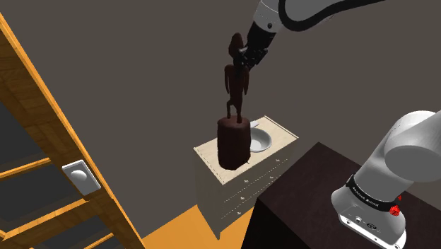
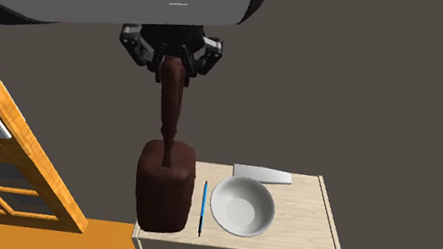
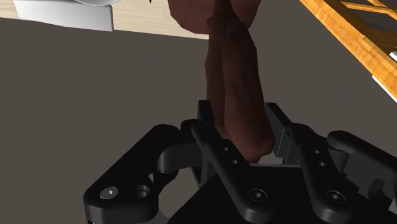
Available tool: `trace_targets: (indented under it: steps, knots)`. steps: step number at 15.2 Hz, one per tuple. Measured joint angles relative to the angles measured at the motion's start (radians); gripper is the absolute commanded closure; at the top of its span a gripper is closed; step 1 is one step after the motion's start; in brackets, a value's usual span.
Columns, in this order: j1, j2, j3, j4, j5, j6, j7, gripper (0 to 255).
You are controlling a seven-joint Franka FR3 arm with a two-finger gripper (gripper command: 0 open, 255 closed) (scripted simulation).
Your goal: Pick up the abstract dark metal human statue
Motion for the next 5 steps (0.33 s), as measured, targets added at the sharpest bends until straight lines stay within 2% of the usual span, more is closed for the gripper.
trace_targets:
  steps: [5]
  knots:
    - [-0.002,-0.004,-0.002,0.059,-0.004,-0.062,0.004,255]
